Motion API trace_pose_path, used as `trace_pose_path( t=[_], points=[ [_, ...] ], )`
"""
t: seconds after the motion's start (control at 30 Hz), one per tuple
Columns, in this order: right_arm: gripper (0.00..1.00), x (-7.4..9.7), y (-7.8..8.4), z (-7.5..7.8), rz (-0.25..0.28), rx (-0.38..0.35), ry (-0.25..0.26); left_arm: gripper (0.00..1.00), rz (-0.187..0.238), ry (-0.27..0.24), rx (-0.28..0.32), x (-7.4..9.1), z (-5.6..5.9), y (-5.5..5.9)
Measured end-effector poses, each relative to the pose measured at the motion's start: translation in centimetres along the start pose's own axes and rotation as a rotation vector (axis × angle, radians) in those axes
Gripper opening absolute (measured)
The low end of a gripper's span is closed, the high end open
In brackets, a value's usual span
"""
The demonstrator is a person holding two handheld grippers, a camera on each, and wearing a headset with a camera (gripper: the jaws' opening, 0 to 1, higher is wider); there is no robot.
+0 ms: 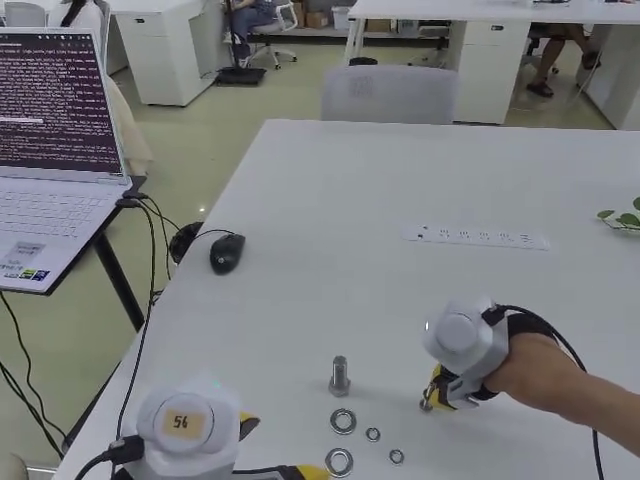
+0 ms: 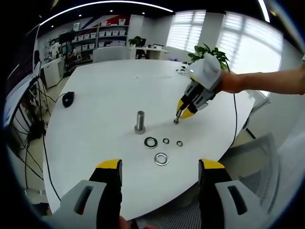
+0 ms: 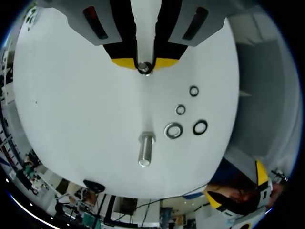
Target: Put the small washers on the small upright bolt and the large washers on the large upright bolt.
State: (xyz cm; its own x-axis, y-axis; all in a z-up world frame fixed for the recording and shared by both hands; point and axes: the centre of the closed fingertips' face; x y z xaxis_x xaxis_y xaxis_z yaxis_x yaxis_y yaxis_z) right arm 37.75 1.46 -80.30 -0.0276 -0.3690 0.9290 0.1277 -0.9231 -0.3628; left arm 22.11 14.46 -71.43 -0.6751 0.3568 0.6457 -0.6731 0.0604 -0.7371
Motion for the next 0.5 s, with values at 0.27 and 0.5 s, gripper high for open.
trace_pose_path(
  t=[0.27,0.5],
  points=[
    [0.09,-1.1,1.2,0.4,-0.016,-0.067,0.023,0.64,0.000,-0.009,0.010,0.2,-0.4,0.3],
    [0.11,-1.3,2.0,-0.3,-0.009,-0.092,0.022,0.64,0.003,-0.010,0.013,0.2,-0.3,0.3]
  ],
)
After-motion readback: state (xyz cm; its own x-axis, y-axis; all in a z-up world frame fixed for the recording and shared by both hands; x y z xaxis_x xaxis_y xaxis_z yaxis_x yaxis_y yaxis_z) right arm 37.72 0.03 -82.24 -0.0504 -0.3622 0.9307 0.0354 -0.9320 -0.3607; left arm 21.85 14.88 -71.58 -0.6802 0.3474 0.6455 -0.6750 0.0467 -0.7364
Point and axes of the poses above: the centre of the closed fingertips' face, and the gripper's own axes: x roughly backward along the fingers, z roughly to its right, y roughly out of its underside
